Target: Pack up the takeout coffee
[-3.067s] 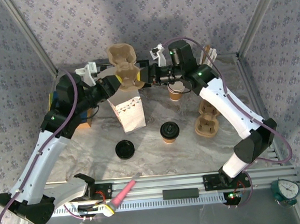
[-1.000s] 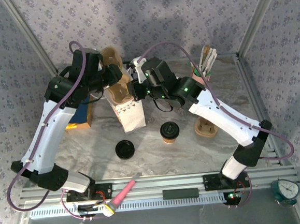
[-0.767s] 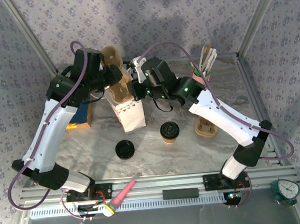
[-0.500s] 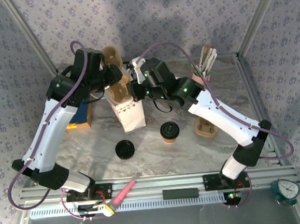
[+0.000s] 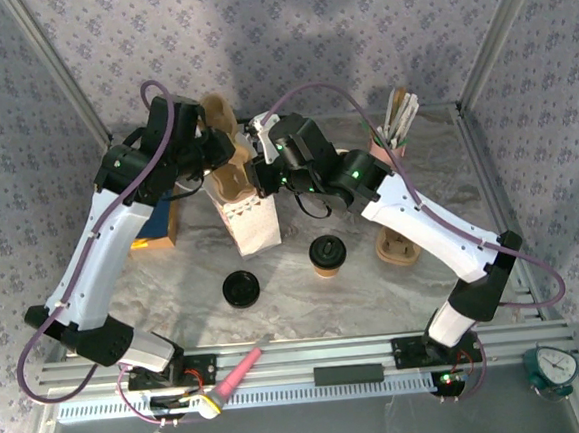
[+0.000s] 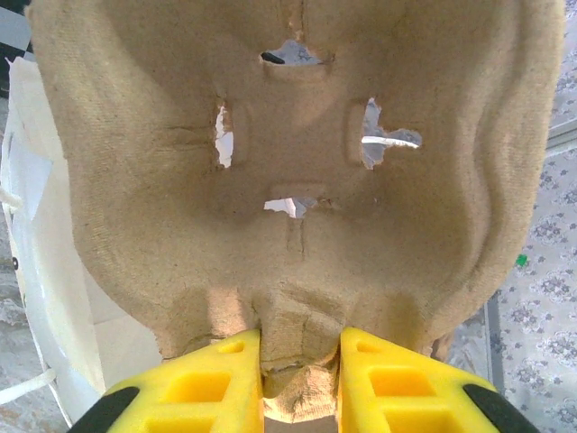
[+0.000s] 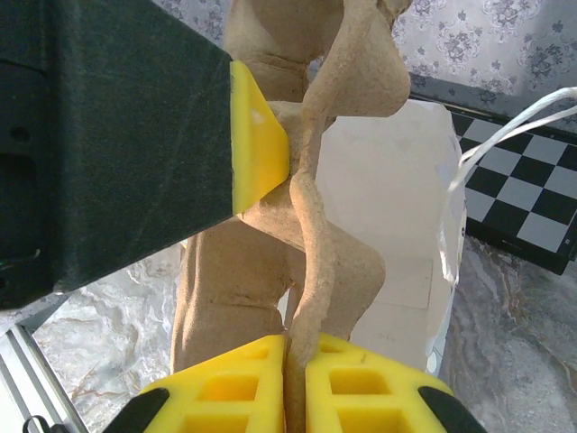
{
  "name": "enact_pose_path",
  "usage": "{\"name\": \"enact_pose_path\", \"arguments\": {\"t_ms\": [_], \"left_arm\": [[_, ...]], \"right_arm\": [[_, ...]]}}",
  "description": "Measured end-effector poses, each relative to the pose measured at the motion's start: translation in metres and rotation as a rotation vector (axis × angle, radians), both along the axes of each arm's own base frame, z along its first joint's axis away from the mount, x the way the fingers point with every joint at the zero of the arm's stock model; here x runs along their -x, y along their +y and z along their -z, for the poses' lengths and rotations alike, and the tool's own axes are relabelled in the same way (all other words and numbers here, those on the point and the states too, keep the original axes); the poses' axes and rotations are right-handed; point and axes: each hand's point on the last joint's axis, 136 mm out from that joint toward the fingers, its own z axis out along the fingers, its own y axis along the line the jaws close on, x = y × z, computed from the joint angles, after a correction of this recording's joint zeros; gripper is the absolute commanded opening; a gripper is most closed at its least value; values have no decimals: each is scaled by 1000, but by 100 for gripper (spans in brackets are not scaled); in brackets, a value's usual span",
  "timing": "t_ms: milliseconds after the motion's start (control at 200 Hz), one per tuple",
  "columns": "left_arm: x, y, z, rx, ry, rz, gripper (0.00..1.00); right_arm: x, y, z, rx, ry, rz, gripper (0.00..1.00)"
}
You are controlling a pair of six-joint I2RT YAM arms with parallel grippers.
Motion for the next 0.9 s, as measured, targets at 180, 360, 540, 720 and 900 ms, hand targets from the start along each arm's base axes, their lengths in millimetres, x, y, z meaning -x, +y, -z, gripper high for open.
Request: {"name": "enact_pose_path", "arguments": {"t_ms": [180, 360, 540, 720, 900], "left_arm": [[0, -1, 0, 2, -1, 2, 27], [0, -1, 0, 3, -1, 2, 24], [-1, -1, 0, 2, -4, 3, 36], [-1, 0, 0, 2, -4, 0, 36], [-2, 1, 0, 4, -3, 0, 36]], "right_arm": [[0, -1, 1, 3, 1, 3, 11], [-1, -1, 1, 3, 1, 5, 12], [-3, -2, 0, 1, 2, 7, 12], [-3, -2, 0, 1, 2, 7, 12], [-3, -2, 0, -1, 0, 7, 12]]}}
